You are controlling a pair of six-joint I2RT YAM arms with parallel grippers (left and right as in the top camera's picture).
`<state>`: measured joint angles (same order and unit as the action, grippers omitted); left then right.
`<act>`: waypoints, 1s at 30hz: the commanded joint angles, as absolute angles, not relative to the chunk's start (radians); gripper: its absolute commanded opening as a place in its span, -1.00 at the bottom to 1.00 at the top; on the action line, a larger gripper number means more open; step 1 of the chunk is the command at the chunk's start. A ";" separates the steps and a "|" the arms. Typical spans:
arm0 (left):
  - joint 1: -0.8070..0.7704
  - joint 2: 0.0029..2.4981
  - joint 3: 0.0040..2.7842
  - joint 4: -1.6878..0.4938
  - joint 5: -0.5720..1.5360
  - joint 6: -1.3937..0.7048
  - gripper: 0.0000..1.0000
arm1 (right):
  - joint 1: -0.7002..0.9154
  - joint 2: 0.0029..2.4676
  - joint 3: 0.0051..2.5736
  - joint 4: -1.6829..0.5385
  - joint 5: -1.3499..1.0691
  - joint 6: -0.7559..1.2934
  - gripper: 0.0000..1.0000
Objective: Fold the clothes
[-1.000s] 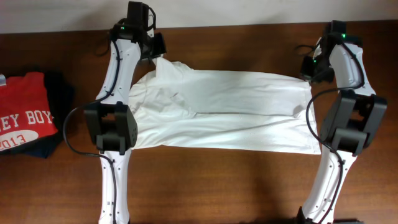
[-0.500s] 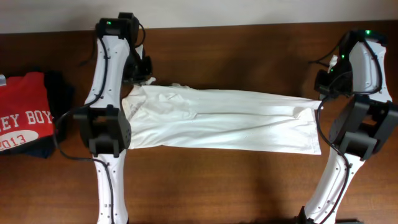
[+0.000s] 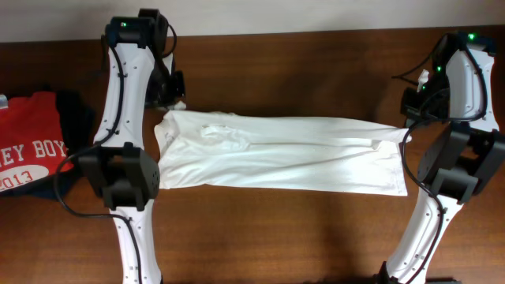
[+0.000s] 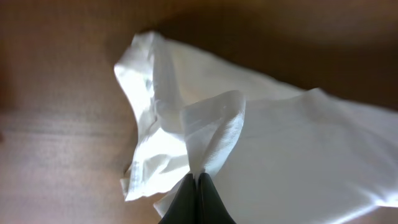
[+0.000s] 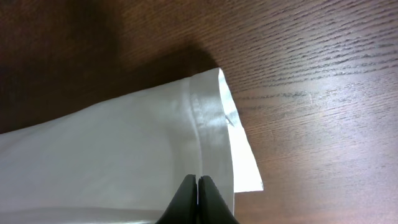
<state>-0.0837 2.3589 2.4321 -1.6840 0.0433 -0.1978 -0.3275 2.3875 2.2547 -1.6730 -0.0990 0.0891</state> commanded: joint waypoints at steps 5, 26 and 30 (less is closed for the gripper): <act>-0.060 2.152 2.119 -1.680 -0.034 -0.201 -1.00 | -0.321 2.349 2.270 -1.692 -0.093 0.056 -0.91; -0.091 2.151 1.862 -1.561 0.016 -0.207 -0.42 | -0.334 2.350 2.003 -1.675 -0.067 -0.018 -0.26; -0.092 2.150 1.886 -1.479 0.075 -0.208 -0.41 | -0.334 2.350 2.002 -1.669 -0.187 -0.101 -0.12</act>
<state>-0.0902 2.1681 1.8587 -1.5082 0.0231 -0.2050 -0.3279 2.3829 2.0079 -1.6703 -0.0998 -0.0399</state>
